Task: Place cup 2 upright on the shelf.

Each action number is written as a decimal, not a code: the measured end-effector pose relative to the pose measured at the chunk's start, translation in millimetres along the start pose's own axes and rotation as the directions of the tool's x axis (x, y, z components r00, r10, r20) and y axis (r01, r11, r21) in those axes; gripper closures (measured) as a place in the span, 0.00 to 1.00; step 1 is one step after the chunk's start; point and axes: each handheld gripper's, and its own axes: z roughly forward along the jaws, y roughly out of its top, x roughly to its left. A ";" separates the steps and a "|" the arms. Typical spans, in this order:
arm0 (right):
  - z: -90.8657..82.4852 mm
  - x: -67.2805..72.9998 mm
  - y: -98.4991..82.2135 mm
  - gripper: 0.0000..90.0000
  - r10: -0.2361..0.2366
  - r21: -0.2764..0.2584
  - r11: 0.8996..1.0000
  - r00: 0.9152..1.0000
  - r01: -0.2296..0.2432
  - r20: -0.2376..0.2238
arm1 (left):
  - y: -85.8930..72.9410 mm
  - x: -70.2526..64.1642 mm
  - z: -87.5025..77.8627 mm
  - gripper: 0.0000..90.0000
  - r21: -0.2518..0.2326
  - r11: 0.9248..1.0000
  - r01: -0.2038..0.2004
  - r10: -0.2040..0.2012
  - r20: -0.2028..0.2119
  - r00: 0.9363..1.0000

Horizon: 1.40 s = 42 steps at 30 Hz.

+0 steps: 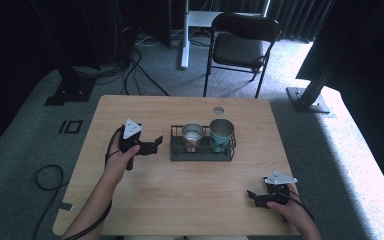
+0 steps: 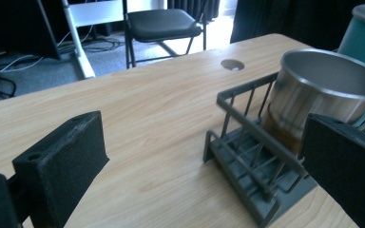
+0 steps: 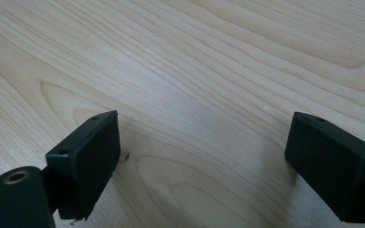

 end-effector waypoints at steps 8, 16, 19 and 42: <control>0.0 0.0 0.0 0.12 0.000 0.000 1.000 1.000 0.000 0.000 | -21.2 7.8 -8.9 0.03 0.032 0.999 0.020 -0.020 -0.017 1.000; 0.0 0.0 0.0 0.12 0.000 0.000 1.000 1.000 0.000 0.000 | -40.7 14.4 -22.4 0.03 0.054 0.997 0.055 -0.054 -0.036 0.998; 0.0 0.0 0.0 0.12 0.000 0.000 1.000 1.000 0.000 0.000 | -50.2 17.7 -30.4 0.03 0.064 0.996 0.065 -0.062 -0.051 0.997; 0.0 0.1 0.0 0.12 0.001 0.000 1.000 1.000 -0.001 0.000 | -96.4 26.1 -69.8 0.03 0.133 0.986 0.106 -0.089 -0.127 0.988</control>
